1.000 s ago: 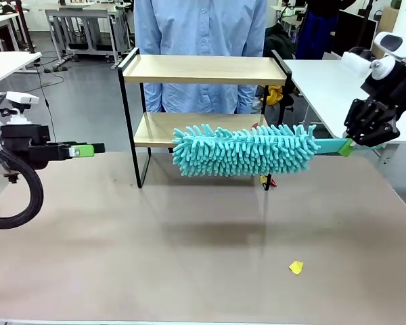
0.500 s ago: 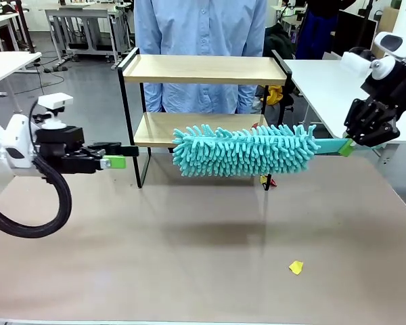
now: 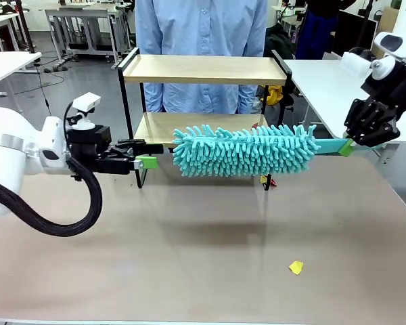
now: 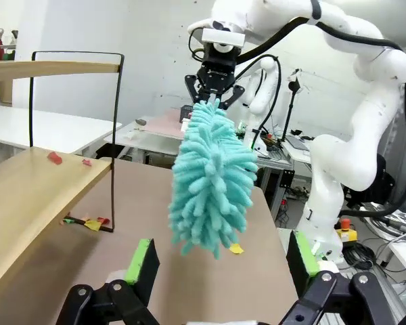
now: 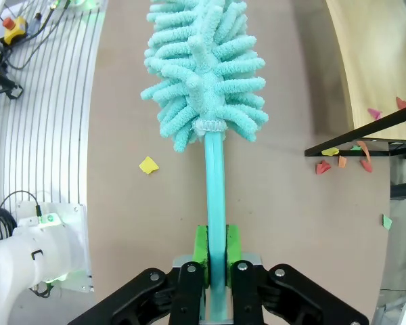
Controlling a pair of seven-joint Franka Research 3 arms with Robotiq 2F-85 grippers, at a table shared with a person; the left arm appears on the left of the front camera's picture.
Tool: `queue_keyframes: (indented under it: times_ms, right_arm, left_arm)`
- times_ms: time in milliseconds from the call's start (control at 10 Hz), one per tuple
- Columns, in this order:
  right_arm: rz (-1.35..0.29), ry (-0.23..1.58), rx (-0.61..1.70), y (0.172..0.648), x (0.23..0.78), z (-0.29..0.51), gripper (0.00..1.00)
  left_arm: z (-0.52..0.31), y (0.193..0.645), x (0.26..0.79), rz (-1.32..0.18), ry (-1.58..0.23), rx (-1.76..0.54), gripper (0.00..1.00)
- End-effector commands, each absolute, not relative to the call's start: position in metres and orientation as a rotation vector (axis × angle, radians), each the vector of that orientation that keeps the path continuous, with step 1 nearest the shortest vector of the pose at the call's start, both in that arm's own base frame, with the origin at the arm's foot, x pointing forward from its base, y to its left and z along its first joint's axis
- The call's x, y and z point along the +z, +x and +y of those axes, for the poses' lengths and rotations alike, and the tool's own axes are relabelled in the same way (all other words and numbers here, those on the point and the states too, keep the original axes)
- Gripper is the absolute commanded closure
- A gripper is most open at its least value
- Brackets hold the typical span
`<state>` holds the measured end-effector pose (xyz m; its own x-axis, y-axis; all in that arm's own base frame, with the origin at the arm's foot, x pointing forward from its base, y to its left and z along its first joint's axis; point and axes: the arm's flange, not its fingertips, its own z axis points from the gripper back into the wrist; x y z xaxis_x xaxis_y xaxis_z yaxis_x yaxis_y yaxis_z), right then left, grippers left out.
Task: Clean the shelf.
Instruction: Hand the Duster back to the human.
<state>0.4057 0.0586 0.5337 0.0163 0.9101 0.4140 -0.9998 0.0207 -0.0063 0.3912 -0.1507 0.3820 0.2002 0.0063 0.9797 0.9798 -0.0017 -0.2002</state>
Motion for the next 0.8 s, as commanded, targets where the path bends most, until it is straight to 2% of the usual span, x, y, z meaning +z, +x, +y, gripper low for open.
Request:
queue_keyframes:
  times_ms: [0,700]
  right_arm:
    - [-0.346,0.329,1.515,0.408,0.538,0.059,0.87]
    - [-0.346,0.329,1.515,0.408,0.538,0.059,0.87]
  left_arm:
    - [-0.169,0.401,0.383,-1.12,-1.288,-1.051,0.0]
    - [-0.236,0.411,0.38,-1.068,-1.361,-1.078,0.0]
